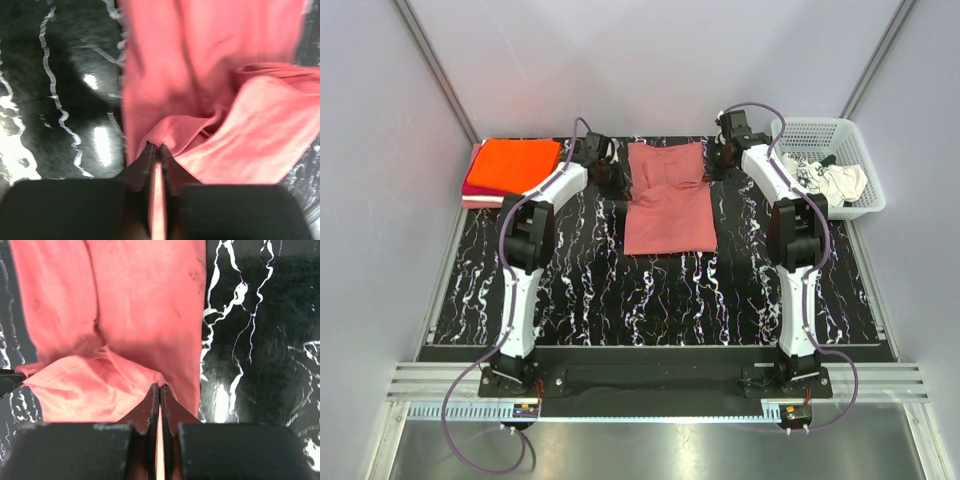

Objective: Fold and stack the t-shirts
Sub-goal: Fold the tshirt

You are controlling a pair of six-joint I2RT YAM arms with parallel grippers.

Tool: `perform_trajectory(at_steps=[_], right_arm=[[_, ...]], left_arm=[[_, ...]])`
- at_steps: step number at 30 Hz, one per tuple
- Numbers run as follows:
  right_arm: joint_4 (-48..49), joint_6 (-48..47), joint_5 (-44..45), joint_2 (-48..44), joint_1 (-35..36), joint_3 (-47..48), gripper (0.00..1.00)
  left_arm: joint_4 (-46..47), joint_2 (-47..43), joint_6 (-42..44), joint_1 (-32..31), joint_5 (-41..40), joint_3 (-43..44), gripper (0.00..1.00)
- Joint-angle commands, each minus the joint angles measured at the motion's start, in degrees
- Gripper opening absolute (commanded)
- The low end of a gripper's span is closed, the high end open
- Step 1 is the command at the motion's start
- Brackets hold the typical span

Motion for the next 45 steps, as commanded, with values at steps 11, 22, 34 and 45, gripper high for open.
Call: perform_trajectory(at_steps=[11, 22, 34, 45], right_arm=[[-11.52, -1.09, -6.50, 2.85, -3.99, 10.97, 0.54], [-2.65, -4.17, -15.47, -16.94, -3.99, -27.63, 0.56], [6.58, -1.89, -18.83, -17.99, -3.90, -40.91, 0.39], [7.64, 6.19, -11.88, -38.73, -0.56, -62.35, 0.05]], left_arm=[[-5.08, -8.29, 7.13, 1.26, -9.24, 0.17, 0.45], [3.27, -18.94, 4.32, -5.33, -7.31, -26.04, 0.52], [4.15, -17.61, 5.20, -8.58, -7.57, -31.31, 0.08], [9.60, -35.52, -2.18, -14.20, -8.45, -51.78, 0.23]])
